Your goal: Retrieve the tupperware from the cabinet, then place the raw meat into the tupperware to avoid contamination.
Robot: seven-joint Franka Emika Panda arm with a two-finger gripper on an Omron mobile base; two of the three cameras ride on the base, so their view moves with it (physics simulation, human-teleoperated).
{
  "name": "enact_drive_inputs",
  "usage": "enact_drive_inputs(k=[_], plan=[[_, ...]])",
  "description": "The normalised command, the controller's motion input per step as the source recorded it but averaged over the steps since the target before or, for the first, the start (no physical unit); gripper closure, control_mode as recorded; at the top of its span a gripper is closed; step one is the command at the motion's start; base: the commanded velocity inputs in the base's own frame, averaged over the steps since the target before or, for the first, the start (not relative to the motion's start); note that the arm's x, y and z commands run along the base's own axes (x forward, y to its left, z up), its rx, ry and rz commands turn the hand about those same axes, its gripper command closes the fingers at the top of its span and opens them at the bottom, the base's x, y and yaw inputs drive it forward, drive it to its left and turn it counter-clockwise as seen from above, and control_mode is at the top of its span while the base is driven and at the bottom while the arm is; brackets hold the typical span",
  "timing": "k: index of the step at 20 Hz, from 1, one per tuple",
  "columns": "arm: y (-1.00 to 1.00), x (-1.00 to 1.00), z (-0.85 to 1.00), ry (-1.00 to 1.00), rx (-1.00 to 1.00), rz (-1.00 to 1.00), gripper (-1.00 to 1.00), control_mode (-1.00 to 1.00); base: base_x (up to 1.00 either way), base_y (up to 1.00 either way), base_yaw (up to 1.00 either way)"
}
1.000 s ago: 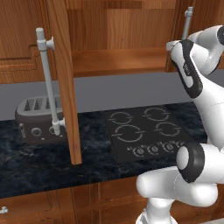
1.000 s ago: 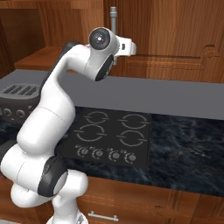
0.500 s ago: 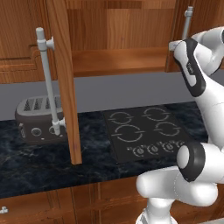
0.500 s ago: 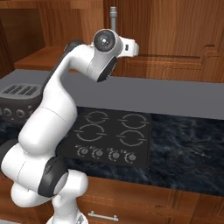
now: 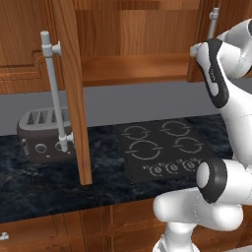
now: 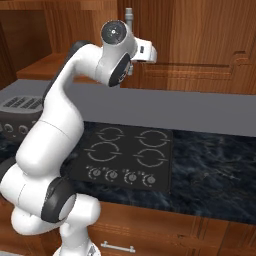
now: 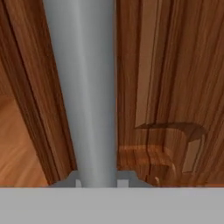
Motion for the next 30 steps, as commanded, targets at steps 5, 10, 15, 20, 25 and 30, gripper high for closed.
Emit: enact_drive_inputs(k=[5,10,15,20,25,30], plan=[[-0.39,-0.66,-0.07,0.18,0.00,-0.03,1.00,-1.00,0.00,0.00,0.00],[-0.70,-0.87,-0.12,0.00,0.07,-0.01,1.00,-1.00,0.00,0.00,0.00],[-0.84,-0.90,-0.01,-0.05,0.08,0.04,1.00,-1.00,0.00,0.00,0.00],[-0.91,-0.91,0.06,-0.03,0.07,0.06,1.00,-1.00,0.00,0.00,0.00],[-0.83,-0.98,0.16,-0.04,0.05,0.04,1.00,-1.00,0.00,0.00,0.00],[-0.77,-1.00,0.20,-0.04,0.03,0.04,1.00,-1.00,0.00,0.00,0.00]])
